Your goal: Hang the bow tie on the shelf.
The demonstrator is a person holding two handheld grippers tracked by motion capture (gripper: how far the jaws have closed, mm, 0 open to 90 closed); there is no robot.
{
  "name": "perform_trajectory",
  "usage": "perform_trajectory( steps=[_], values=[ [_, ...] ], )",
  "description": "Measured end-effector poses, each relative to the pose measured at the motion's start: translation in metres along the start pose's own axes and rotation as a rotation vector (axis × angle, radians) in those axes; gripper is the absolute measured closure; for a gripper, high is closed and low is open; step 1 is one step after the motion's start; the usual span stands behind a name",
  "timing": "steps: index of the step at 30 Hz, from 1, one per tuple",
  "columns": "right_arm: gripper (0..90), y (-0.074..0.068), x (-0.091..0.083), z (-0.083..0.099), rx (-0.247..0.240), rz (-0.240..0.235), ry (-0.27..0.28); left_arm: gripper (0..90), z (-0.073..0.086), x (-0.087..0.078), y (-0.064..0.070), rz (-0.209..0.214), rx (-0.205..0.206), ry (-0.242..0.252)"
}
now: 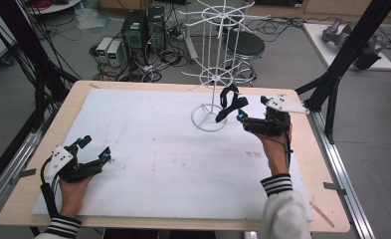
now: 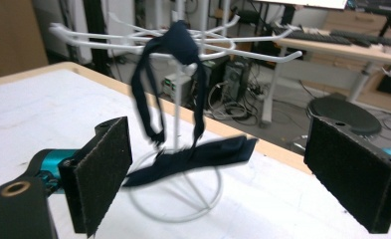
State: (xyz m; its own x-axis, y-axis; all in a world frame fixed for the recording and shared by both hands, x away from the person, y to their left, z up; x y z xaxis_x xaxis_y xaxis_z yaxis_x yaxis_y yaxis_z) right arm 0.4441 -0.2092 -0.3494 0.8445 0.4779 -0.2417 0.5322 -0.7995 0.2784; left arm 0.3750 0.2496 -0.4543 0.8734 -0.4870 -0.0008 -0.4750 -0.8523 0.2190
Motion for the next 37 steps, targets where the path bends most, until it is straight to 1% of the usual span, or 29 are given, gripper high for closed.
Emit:
perform_trajectory(
  steps=[2, 4, 6, 9, 10, 12, 14, 17, 18, 24, 26, 28, 30, 33, 37],
  values=[
    [10.5, -0.006, -0.009, 0.005, -0.018, 0.0, 0.017, 16.0, 0.0, 0.0, 0.0, 0.0, -0.004, -0.001],
    [10.5, -0.012, -0.02, 0.015, -0.024, 0.013, 0.028, 16.0, 0.0, 0.0, 0.0, 0.002, -0.001, 0.001],
    [10.6, -0.019, -0.031, 0.027, -0.017, 0.028, 0.037, 16.0, 0.0, -0.001, 0.0, 0.002, 0.002, 0.003],
    [10.6, -0.025, -0.044, 0.047, -0.014, 0.064, 0.053, 16.0, 0.0, -0.001, 0.0, 0.003, -0.001, 0.006],
    [10.6, -0.027, -0.048, 0.053, 0.005, 0.066, 0.062, 16.0, 0.0, -0.001, 0.0, 0.003, -0.001, 0.007],
    [10.5, -0.031, -0.055, 0.064, 0.025, 0.076, 0.087, 16.1, 0.0, -0.001, 0.0, 0.002, -0.001, 0.004],
    [10.5, -0.035, -0.06, 0.076, 0.026, 0.086, 0.107, 16.0, 0.0, 0.0, 0.0, 0.002, -0.002, 0.006],
    [10.6, -0.041, -0.063, 0.091, 0.039, 0.087, 0.115, 16.0, 0.0, -0.001, 0.0, 0.0, 0.001, 0.004],
    [10.5, -0.042, -0.064, 0.096, 0.033, 0.092, 0.121, 16.0, 0.0, 0.0, 0.0, -0.001, 0.001, 0.005],
    [10.6, -0.046, -0.069, 0.109, 0.046, 0.119, 0.167, 16.0, 0.0, -0.001, 0.0, -0.003, 0.004, 0.006],
    [10.5, -0.045, -0.068, 0.113, 0.04, 0.124, 0.156, 16.0, 0.0, -0.001, 0.0, -0.002, 0.005, 0.008],
    [10.5, -0.045, -0.069, 0.116, 0.05, 0.133, 0.163, 16.0, 0.0, -0.001, 0.001, -0.001, 0.009, 0.008],
    [10.5, -0.047, -0.067, 0.121, 0.051, 0.123, 0.157, 16.0, 0.0, -0.001, 0.0, -0.003, 0.006, 0.008],
    [10.5, -0.048, -0.067, 0.121, 0.026, 0.13, 0.156, 16.0, 0.0, -0.001, 0.001, -0.002, 0.009, 0.007],
    [10.6, -0.048, -0.067, 0.12, 0.032, 0.138, 0.161, 16.0, 0.0, -0.001, 0.0, -0.005, 0.004, 0.01]
  ],
)
Point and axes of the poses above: each handheld gripper's, and its own axes: x roughly forward along the jaws, z roughly out of its underside, y roughly to its right, the point moved 10 cm from there along x, roughly forward along the jaws, and after that the axes turned 12 degrees about -x, right-handed, at the moved point
